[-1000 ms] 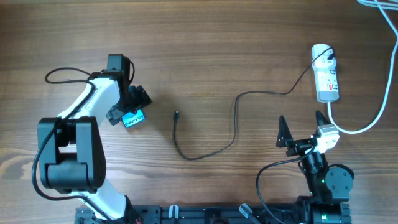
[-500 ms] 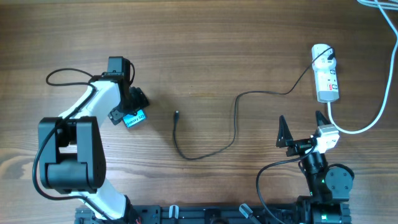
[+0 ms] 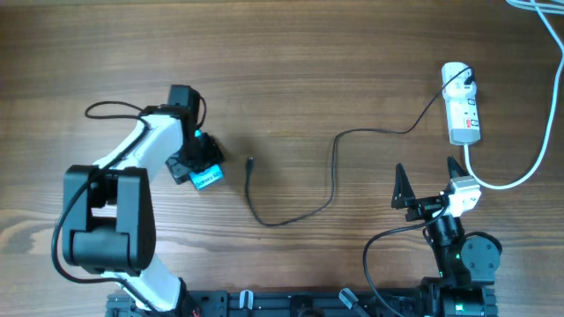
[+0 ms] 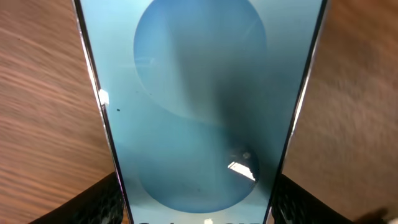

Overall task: Plug charger to phone and switch on socket
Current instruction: 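Grasp the phone's top edge with the left gripper, then lift the phone upright with the left gripper, bottom edge facing right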

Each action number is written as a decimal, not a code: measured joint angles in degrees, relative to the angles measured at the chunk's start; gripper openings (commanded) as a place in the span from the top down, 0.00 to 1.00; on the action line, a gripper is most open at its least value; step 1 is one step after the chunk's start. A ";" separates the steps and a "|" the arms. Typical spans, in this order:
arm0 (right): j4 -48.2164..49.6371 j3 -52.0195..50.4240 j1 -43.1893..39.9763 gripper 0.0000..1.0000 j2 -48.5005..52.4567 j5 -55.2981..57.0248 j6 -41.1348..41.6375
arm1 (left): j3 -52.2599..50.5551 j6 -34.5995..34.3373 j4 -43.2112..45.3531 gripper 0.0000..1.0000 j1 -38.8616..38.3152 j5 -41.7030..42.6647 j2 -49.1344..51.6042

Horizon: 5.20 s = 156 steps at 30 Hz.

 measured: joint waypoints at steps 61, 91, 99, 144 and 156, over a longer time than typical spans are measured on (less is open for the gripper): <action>0.00 0.00 0.00 0.00 0.00 0.00 0.02 | -1.44 -8.39 6.34 0.00 -9.73 -3.76 -0.94; 0.00 0.00 0.00 0.00 0.00 0.00 0.02 | -3.80 -9.03 7.56 0.00 -9.40 -5.68 -2.38; 0.00 0.00 0.00 0.00 0.00 0.00 0.02 | -3.80 -8.87 8.87 0.10 -9.40 -6.62 -2.38; 0.00 0.00 0.00 0.00 0.00 0.00 0.02 | 7.02 3.52 9.35 0.00 -7.78 -3.32 0.61; 0.00 0.00 0.00 0.00 0.00 0.00 0.00 | 7.04 3.52 10.14 0.00 -7.78 -4.20 5.20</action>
